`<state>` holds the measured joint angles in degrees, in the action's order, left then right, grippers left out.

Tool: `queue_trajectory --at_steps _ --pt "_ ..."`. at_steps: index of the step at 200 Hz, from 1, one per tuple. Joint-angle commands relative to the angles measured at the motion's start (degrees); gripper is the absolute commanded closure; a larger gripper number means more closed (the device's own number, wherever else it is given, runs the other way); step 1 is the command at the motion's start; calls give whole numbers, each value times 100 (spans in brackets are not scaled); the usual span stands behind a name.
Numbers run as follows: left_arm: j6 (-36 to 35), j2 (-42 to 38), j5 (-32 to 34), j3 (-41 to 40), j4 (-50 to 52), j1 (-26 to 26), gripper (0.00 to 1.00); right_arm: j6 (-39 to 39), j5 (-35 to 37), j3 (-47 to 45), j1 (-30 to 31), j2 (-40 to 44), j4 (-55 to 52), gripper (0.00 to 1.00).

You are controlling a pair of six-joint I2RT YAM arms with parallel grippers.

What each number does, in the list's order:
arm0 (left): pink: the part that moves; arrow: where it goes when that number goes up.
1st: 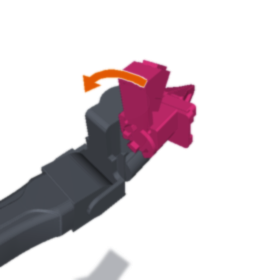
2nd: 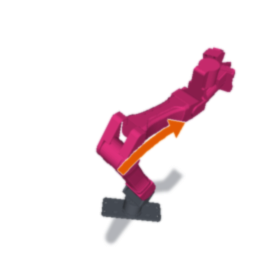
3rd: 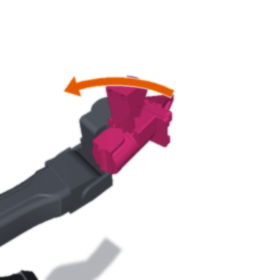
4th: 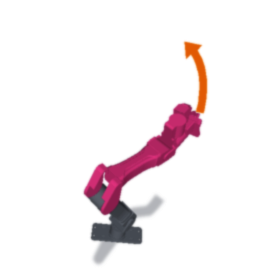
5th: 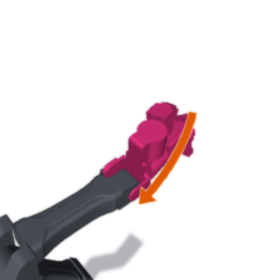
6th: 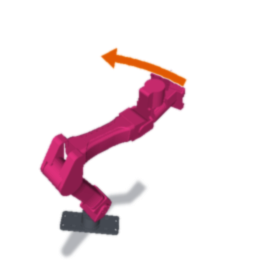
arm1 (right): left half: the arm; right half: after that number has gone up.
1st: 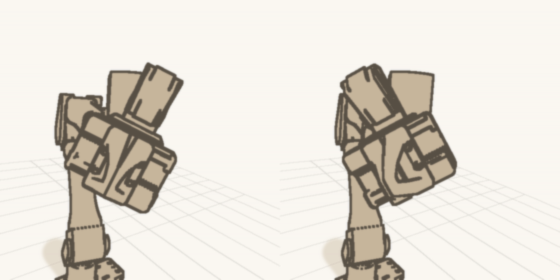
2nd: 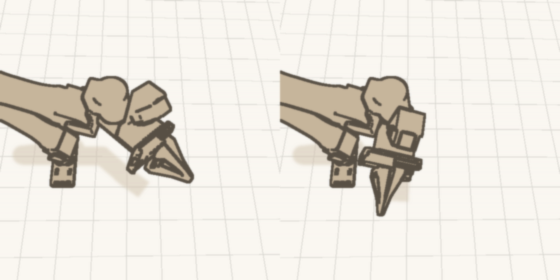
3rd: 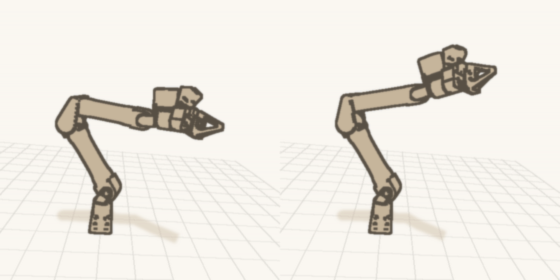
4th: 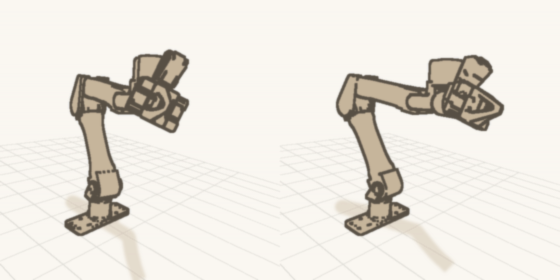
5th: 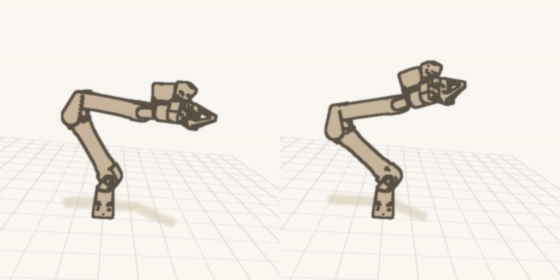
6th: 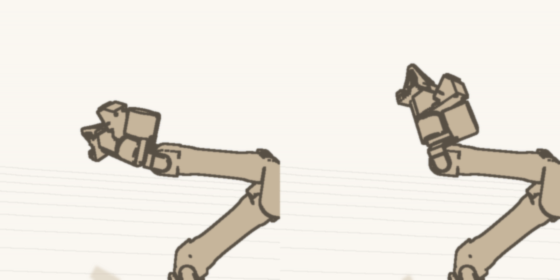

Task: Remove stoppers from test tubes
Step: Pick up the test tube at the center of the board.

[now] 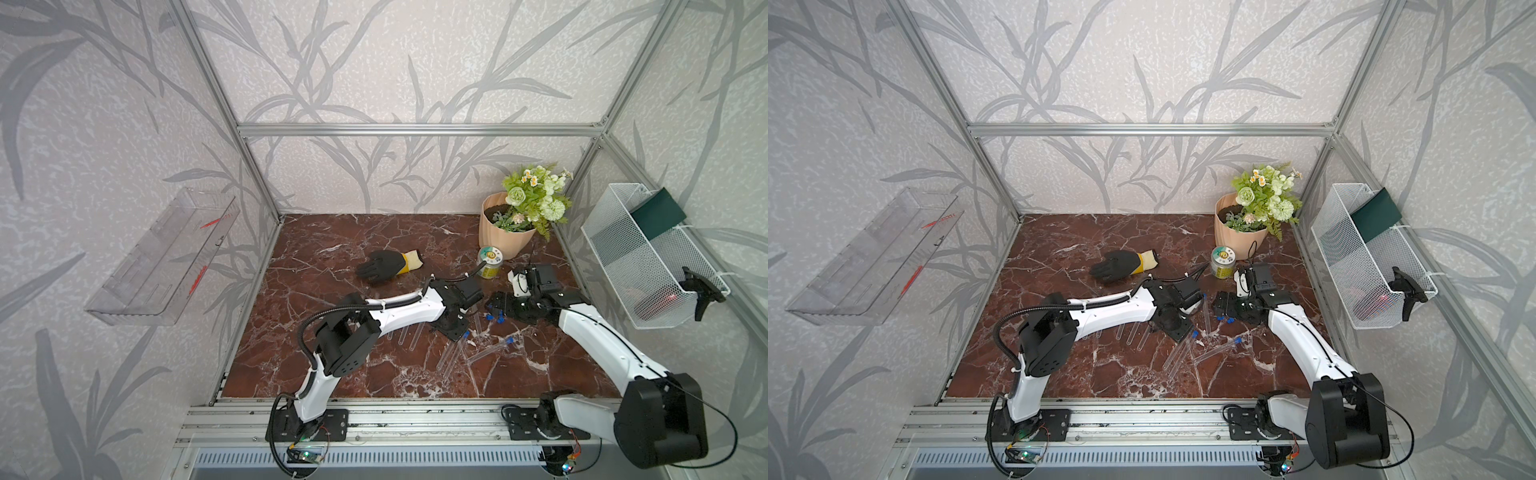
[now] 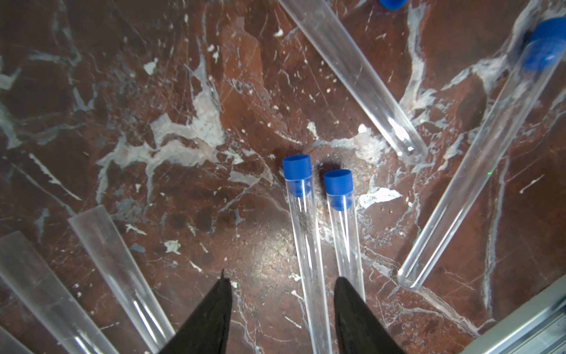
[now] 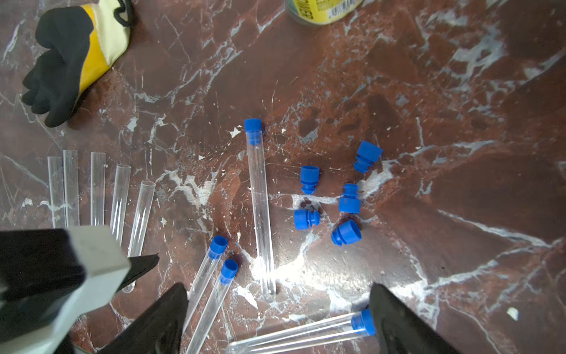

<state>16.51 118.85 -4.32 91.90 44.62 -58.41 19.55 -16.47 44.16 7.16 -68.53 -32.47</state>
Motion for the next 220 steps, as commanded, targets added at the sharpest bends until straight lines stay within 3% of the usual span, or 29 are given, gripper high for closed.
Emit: queue_trajectory --at_steps 1,65,220 --pt "10 82 89 129 157 -63 46 -7 5 -140 -29 175 -111 4" --pt "-40 241 152 31 73 -140 46 -13 74 -244 -96 399 -231 2" --pt "-236 473 317 -111 48 -143 59 19 109 -286 -417 535 -199 1"
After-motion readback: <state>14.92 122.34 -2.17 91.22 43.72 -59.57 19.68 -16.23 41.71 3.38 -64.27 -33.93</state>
